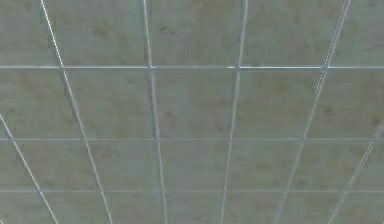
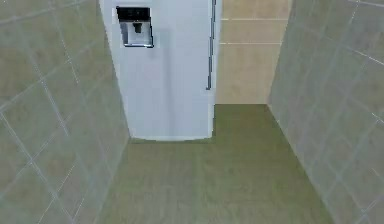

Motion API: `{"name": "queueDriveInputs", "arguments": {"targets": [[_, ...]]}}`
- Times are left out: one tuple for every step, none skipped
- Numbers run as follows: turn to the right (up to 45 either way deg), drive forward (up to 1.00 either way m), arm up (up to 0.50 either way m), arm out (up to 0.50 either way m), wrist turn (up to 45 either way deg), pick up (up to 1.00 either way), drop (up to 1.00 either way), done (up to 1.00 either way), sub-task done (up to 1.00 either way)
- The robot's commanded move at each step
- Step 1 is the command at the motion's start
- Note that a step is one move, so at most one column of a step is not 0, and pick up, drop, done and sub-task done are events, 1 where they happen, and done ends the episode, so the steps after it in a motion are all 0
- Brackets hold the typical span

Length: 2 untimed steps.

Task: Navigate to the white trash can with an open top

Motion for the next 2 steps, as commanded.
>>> {"name": "queueDriveInputs", "arguments": {"targets": [[-45.0,0.00,0.00,0.00,0.0,0.00,0.00,0.00,0.00],[-45.0,0.00,0.00,0.00,0.0,0.00,0.00,0.00,0.00]]}}
